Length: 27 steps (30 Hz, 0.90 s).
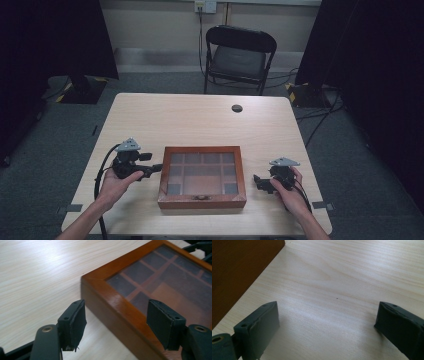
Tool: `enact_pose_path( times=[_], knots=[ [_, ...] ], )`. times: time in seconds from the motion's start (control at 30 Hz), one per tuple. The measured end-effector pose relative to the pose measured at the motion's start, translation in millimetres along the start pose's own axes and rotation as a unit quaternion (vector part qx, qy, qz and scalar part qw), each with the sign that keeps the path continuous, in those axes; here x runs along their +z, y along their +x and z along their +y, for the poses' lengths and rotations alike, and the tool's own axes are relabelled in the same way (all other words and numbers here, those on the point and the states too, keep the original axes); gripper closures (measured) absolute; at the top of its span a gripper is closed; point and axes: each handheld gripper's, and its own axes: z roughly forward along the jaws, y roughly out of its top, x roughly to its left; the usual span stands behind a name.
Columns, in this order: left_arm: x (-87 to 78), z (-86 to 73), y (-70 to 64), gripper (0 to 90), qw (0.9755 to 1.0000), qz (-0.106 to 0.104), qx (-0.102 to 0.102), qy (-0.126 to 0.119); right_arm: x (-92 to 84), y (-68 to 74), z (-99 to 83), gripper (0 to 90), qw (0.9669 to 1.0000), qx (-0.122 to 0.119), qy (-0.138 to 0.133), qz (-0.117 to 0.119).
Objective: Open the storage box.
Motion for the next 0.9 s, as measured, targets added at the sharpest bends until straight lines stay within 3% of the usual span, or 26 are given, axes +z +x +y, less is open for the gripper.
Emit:
enact_pose_path(
  times=[0.27,0.4,0.6,0.7,0.8,0.9],
  knots=[
    [2.5,6.7,-20.0,37.0,0.9995,-0.023,0.021,-0.004,0.0,0.0,0.0,4.1,1.0,0.0,0.0,0.0],
    [6.9,12.5,-30.4,35.5,0.9977,-0.057,0.035,0.005,0.0,0.0,0.0,4.1,1.0,-0.001,0.0,0.0],
    [11.1,17.2,-43.6,34.9,0.9954,-0.087,0.039,0.004,0.0,0.0,0.0,4.1,1.0,0.0,0.0,0.0],
    [12.1,18.9,-50.3,37.8,0.9937,-0.104,0.042,0.0,0.1,0.0,0.0,3.8,1.0,0.0,0.0,0.0],
    [13.9,20.4,-57.1,38.8,0.9896,-0.137,0.044,-0.005,0.1,0.1,0.1,3.3,1.0,0.002,0.002,0.0],
    [17.8,22.4,-68.3,39.2,0.9899,-0.126,0.065,-0.005,0.3,-0.1,0.2,3.0,1.0,0.003,0.002,-0.002]
  ],
)
